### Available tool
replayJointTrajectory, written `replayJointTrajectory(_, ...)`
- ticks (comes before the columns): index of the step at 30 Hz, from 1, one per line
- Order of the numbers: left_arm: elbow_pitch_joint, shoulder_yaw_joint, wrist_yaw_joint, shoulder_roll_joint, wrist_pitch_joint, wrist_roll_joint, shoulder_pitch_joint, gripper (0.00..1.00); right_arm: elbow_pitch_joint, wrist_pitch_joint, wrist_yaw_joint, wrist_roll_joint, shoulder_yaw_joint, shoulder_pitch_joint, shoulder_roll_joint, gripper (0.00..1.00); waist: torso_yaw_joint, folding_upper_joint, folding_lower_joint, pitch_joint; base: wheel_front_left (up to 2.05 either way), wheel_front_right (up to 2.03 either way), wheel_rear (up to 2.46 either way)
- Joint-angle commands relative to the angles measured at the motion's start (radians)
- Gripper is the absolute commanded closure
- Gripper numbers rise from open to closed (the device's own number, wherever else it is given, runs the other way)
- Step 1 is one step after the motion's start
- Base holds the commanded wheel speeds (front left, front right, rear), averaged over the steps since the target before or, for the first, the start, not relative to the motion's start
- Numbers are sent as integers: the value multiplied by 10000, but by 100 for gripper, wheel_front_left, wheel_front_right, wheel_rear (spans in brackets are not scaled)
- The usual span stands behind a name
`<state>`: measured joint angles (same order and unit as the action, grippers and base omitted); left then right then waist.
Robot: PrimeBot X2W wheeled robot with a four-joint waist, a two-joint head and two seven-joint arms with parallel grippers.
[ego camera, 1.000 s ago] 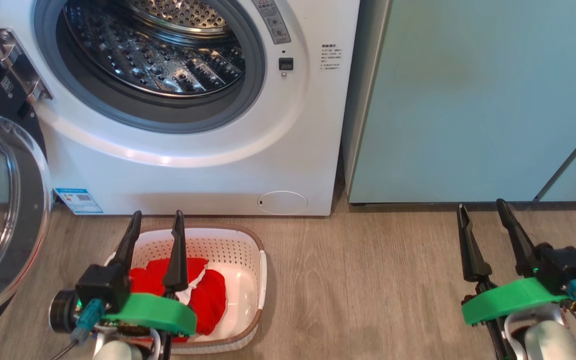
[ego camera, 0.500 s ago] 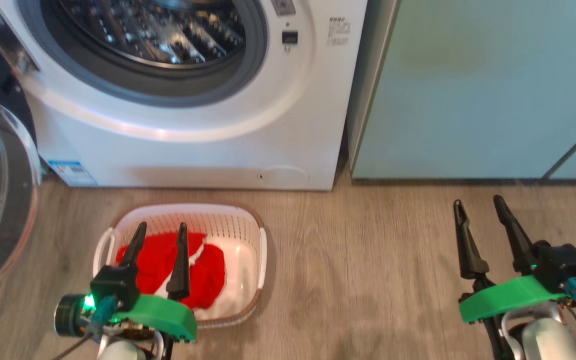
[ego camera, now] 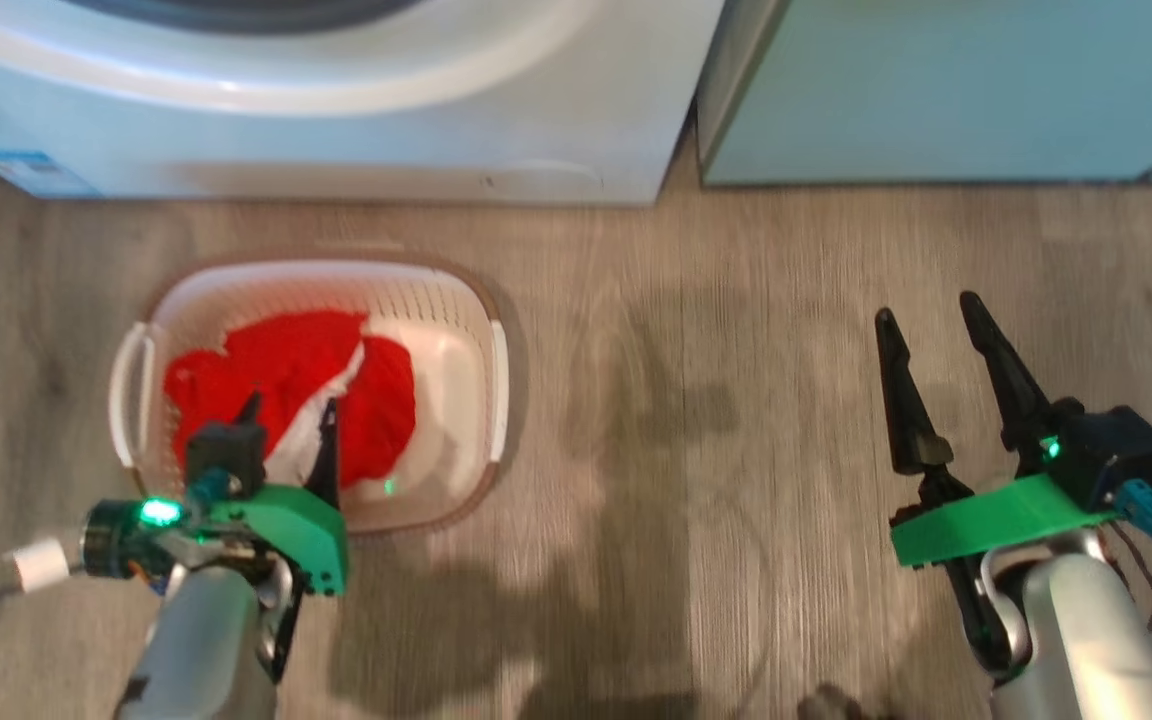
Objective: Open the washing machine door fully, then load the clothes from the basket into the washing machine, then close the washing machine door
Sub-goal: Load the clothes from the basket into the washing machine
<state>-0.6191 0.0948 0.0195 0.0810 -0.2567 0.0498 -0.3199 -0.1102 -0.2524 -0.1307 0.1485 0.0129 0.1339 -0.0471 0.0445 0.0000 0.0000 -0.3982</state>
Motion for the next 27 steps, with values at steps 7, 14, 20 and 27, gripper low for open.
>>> replayJointTrajectory(7, -2574, -204, 83, 908, -51, -366, -1987, 0, 454, -93, 0, -30, 580, 522, -31, 0, 581, 0, 0, -1965, 0, 0, 0)
replayJointTrajectory(14, -5043, 72, -46, 1561, 7, -633, -3887, 0, 595, -93, 0, 141, 740, 776, -31, 0, 1007, 0, 0, -3191, 0, 0, 0)
replayJointTrajectory(20, -6228, 113, 59, 2074, 601, -637, -4902, 0, 726, -93, 0, 355, 891, 900, -31, 0, 1321, 0, 0, -3917, 0, 0, 0)
replayJointTrajectory(27, -6572, 217, 308, 2552, 1370, -664, -5428, 0, 842, -93, 0, 638, 1167, 1085, -31, 0, 1641, 0, 0, -4503, 0, 0, 0)
